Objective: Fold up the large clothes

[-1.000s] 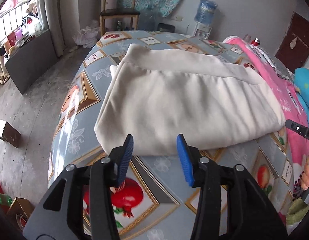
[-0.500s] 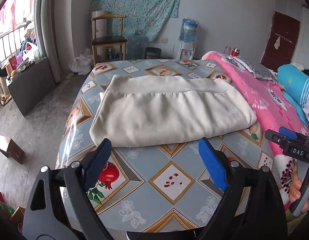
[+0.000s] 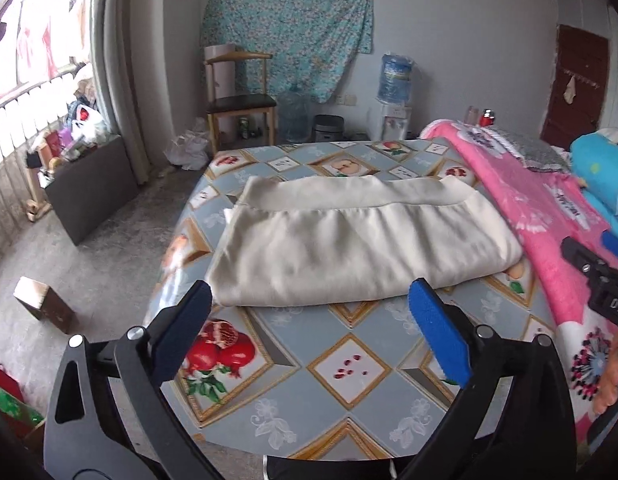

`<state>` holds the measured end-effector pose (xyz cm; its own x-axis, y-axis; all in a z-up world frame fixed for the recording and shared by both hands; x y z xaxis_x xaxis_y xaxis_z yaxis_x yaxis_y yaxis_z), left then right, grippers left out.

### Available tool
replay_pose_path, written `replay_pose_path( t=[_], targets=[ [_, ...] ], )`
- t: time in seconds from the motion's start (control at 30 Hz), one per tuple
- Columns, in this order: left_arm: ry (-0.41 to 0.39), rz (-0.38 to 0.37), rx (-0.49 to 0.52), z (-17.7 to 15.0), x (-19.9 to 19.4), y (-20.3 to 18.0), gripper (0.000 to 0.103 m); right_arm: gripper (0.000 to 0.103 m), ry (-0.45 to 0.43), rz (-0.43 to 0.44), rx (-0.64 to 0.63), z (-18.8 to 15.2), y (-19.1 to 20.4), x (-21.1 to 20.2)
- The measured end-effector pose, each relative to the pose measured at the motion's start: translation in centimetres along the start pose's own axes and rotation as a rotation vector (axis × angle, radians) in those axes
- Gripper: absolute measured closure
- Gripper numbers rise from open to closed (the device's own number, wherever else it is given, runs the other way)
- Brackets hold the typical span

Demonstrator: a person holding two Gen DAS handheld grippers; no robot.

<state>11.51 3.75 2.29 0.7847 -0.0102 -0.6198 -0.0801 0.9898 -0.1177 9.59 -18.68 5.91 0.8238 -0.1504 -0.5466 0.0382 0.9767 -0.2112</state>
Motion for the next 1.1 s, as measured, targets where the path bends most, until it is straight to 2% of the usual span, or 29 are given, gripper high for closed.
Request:
replay_pose_path(
  t=[0.1, 0.23, 0.37, 0.43, 0.57, 0.67, 1.1],
  targets=[
    [-0.014, 0.046, 0.035, 0.4, -0.2, -0.1, 0.008, 0.006, -0.030, -0.069, -0.026, 0.8, -0.1, -0.7],
    [0.007, 0.061, 0.016, 0.5, 0.5, -0.2, 0.008, 0.006, -0.025, -0.057, -0.027, 1.2, 0.3, -0.5],
    [0.094, 0.060, -0.016, -0.2, 2.5, -0.3, 0.008, 0.006, 0.047, -0.043, -0.069, -0.1, 1.6, 1.1],
    [0.150, 0.066, -0.020, -0.8, 3.7, -0.2, 0.008, 0.006, 0.116, -0.030, -0.079, -1.2, 2.3, 2.3],
    [0.219, 0.111, -0.030, -2.3, 5.2, 0.2, 0.008, 0.006, 0.215, 0.040, -0.064, -3.3, 3.4, 4.1],
    [0.260, 0.121, -0.040, -3.0, 5.8, 0.4, 0.008, 0.006, 0.250, 0.070, -0.054, -4.2, 4.1, 4.7],
    [0.291, 0.109, -0.016, -3.1, 6.1, -0.6, 0.008, 0.006, 0.312, 0.136, -0.003, -5.2, 4.9, 5.5]
  ],
)
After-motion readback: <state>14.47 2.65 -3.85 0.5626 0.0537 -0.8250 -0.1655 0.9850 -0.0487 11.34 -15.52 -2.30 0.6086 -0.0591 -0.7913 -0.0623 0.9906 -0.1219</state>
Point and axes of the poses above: each gripper's, at about its wrist camera, not at the fingertips, and x roughly the way its jaws point, y to its left, z to its top, the point moved 8 cm from there along x, roughly the way its jaws point, and after that the axes turned 8 degrees about -x, right-handed, at the moved point
